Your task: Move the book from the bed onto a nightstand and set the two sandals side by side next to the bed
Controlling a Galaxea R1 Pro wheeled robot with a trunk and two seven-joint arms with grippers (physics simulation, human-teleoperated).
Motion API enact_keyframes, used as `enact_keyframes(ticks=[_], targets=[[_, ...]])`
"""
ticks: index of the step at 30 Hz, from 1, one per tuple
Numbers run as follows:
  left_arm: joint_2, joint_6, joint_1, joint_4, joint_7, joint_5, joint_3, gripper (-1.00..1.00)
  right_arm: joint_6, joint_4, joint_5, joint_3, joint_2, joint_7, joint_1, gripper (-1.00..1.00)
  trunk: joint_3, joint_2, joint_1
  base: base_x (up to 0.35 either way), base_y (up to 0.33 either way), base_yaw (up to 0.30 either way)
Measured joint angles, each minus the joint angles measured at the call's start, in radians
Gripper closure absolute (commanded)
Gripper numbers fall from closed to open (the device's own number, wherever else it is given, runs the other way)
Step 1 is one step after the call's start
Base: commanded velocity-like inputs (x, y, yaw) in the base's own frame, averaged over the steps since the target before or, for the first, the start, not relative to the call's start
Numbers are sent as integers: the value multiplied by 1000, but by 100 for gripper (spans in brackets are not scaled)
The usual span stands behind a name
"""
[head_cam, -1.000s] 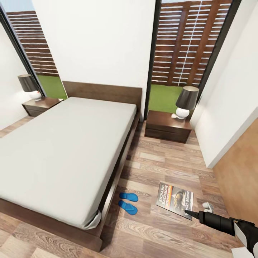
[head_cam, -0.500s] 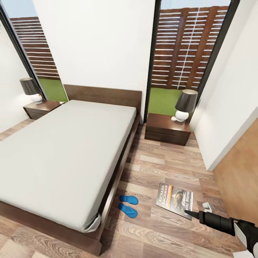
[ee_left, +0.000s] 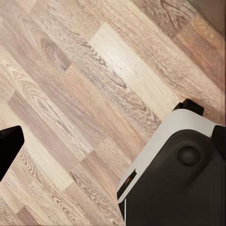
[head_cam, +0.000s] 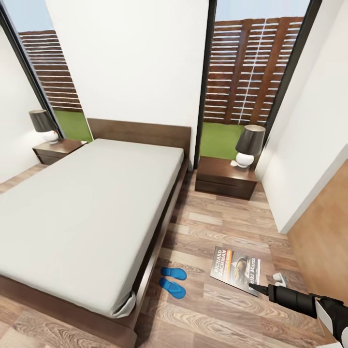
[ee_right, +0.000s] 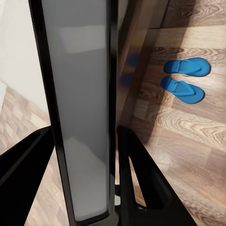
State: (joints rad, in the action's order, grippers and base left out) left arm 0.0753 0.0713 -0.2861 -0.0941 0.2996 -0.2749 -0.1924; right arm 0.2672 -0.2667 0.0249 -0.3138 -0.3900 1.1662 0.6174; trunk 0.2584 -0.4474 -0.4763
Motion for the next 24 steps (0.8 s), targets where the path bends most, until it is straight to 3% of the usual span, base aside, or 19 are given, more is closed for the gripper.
enact_keyframes(ticks=[24], targets=[[0,23,1,0,-29,2,2,-100,0,0,0,-1,0,0,0,100,-40,0,0,0,0,0]])
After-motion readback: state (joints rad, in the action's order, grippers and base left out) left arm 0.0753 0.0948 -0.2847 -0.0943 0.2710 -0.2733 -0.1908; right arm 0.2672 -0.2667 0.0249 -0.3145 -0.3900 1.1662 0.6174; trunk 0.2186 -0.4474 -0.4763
